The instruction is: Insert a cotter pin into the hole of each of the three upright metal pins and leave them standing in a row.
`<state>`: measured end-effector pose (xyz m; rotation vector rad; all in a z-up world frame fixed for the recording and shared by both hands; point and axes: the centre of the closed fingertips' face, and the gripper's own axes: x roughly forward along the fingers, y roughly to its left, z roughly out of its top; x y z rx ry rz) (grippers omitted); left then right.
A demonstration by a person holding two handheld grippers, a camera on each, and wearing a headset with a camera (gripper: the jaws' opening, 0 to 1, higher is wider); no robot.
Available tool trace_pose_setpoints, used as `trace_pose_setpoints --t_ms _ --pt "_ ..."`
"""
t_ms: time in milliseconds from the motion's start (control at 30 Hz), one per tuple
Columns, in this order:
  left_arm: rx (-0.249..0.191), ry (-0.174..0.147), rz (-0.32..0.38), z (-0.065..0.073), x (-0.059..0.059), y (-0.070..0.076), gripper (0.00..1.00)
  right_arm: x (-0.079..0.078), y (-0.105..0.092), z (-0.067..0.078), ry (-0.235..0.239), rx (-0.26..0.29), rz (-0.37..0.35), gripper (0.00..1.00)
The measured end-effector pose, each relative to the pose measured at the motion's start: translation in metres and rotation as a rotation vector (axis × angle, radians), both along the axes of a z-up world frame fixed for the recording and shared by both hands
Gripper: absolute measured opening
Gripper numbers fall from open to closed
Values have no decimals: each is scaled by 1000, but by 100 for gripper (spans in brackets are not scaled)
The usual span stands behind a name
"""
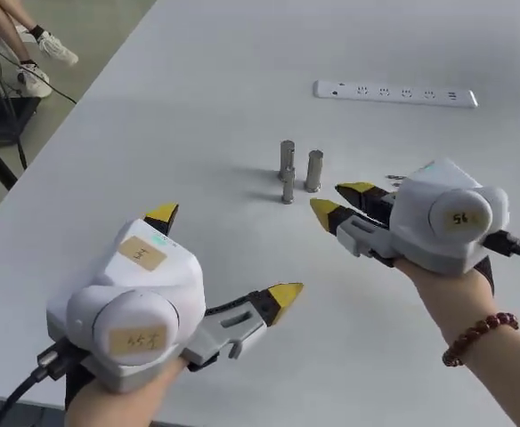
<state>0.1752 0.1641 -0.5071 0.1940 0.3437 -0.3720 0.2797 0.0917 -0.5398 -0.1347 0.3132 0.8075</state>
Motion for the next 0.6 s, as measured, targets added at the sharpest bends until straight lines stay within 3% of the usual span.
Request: trace_pose_setpoints --t_ms 100,400,600 --pt "-11 23 -4 -4 -1 -2 91 9 8 -7 10 14 -19 13" --pt "8 26 -43 -5 -3 -12 90 31 22 -22 28 28 -72 14" --pt "-5 28 -43 -4 -3 -13 88 35 33 -26 34 24 -67 13"
